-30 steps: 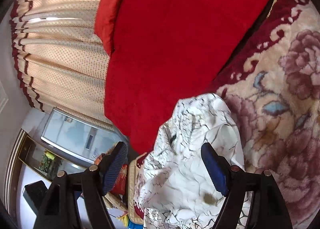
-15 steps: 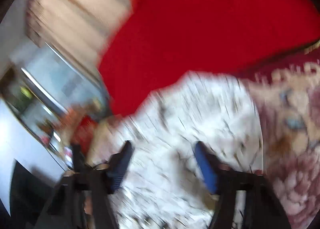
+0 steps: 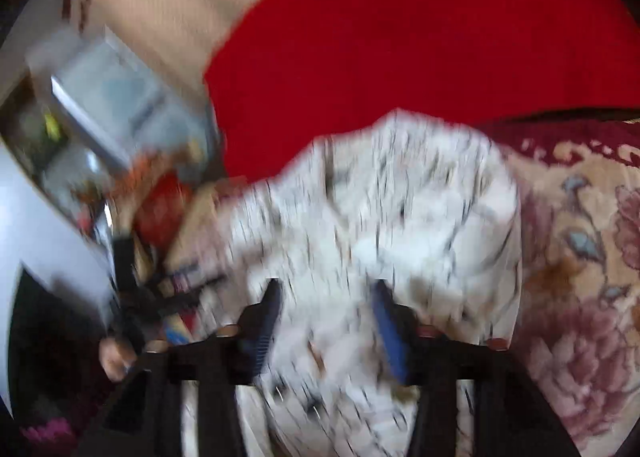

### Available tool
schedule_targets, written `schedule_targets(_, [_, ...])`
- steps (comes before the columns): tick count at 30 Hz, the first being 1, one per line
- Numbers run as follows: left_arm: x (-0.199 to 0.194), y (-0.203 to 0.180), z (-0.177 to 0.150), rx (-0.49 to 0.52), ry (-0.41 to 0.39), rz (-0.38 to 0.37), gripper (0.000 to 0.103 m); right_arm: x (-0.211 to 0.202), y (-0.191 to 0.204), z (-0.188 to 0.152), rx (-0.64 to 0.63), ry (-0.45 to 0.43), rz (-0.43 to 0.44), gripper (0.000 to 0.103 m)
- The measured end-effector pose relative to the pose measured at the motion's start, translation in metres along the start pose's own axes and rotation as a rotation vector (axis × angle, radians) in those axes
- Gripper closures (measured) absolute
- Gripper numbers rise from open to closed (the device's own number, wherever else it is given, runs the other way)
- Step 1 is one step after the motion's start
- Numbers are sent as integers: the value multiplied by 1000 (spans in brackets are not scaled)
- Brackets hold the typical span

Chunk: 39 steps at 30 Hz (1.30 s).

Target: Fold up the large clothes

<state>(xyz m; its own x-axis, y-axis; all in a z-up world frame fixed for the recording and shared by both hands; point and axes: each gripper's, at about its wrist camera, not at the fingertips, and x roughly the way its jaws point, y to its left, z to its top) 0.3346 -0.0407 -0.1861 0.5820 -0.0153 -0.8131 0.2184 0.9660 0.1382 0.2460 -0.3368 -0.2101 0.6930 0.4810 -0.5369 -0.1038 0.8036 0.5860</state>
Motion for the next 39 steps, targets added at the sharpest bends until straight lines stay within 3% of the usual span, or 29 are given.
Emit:
schedule_targets(3, [31, -10, 8, -6, 46, 11, 25, 15, -8, 11, 57, -36, -60, 35])
schedule_targets(7, [80, -27, -2, 22, 160, 54, 24, 63, -27, 4, 108, 107, -210, 38])
schedule_targets(11, [69, -33, -4, 51, 115, 92, 24, 61, -21, 2, 66, 89, -240, 38])
schedule_targets(18, [14, -32, -20, 37, -44, 143, 24, 24, 23, -16, -60, 45, -154, 36])
schedule_targets(21, [-1, -32, -29, 34, -88, 156, 24, 34, 37, -26, -138, 95, -207, 36])
schedule_targets(24, [-10, -33, -35, 26, -125, 176, 24, 65, 22, -37, -117, 225, -285, 35])
schedule_targets(28, [-15, -33, -35, 25, -147, 192, 24, 68, 23, -38, -126, 226, -302, 36])
schedule_targets(33, [-13, -34, -33, 25, -152, 202, 24, 42, 35, -29, -118, 105, -203, 36])
schedule_targets(36, [-4, -35, -33, 30, -140, 209, 24, 39, 42, -26, -134, 58, -199, 36])
schedule_targets(39, [18, -35, -35, 35, -71, 220, 24, 60, 31, -28, -91, 131, -246, 36])
